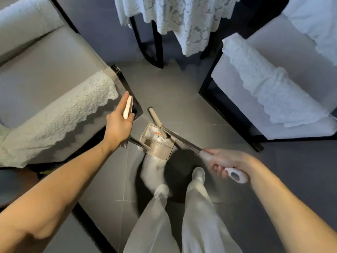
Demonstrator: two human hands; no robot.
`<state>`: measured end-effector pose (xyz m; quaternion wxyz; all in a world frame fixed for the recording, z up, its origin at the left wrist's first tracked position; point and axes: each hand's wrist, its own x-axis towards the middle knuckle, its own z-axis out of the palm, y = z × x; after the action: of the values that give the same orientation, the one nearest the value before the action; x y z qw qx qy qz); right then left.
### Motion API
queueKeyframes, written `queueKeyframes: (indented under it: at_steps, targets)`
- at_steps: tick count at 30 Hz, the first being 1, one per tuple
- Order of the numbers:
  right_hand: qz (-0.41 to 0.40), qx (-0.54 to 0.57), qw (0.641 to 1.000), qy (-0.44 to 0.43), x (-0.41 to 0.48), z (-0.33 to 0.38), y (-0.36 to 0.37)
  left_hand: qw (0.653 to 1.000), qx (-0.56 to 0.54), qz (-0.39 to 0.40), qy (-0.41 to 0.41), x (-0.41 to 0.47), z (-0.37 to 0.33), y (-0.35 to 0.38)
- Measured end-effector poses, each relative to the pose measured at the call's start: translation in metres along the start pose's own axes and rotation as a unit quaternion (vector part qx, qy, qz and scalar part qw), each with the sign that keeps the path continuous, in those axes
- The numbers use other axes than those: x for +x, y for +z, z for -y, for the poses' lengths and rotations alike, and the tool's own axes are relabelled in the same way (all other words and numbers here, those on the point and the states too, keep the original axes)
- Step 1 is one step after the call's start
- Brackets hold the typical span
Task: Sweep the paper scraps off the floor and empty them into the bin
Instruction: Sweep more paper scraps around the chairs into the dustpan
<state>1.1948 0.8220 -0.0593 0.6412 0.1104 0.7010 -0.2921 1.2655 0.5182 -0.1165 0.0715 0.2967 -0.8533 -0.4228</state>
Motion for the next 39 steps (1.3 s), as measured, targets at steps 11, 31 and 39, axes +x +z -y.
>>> queueKeyframes:
  at_steps: [11, 31, 39]
  targets:
    - [-0.104, 0.125, 0.987, -0.017, -0.068, -0.058, 0.036, 0.986, 0.005, 0.123, 0.115, -0.022, -0.007, 0.002]
    - [-0.224, 0.176, 0.957, 0.048, 0.043, -0.161, -0.007, 0.95, 0.091, 0.228, 0.195, -0.005, -0.088, 0.117]
    - [-0.204, 0.137, 0.967, 0.06, 0.023, -0.164, -0.019, 0.95, 0.082, 0.235, 0.188, -0.004, -0.094, 0.122]
